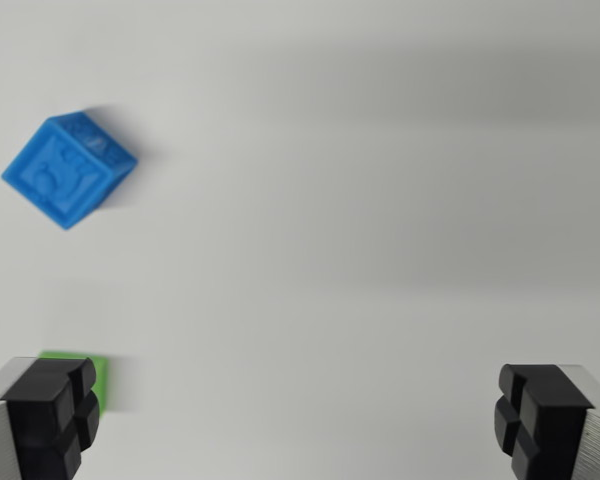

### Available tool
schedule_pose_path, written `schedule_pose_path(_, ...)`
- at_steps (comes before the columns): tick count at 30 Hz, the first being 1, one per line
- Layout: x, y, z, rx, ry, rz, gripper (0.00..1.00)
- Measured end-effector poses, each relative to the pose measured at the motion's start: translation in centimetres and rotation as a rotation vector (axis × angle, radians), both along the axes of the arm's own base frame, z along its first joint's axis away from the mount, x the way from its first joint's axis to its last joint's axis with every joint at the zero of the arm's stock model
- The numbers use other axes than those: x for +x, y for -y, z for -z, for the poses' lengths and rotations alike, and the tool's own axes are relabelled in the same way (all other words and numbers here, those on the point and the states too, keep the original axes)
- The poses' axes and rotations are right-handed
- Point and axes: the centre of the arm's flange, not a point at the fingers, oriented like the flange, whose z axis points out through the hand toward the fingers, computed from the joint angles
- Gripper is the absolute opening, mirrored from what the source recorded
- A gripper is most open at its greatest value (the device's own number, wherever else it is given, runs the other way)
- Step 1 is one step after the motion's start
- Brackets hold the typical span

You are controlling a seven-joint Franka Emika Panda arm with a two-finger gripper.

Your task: Stack cube

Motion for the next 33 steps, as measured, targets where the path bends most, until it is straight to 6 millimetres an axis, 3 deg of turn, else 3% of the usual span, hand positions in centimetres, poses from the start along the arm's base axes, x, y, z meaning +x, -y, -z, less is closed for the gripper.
schedule_pose_path(18, 0.0, -0.1, 0.1, 0.0, -0.001, -0.003, 1.0)
schedule_pose_path(33, 0.0, -1.3, 1.7, 0.003, -0.002, -0.062, 1.0)
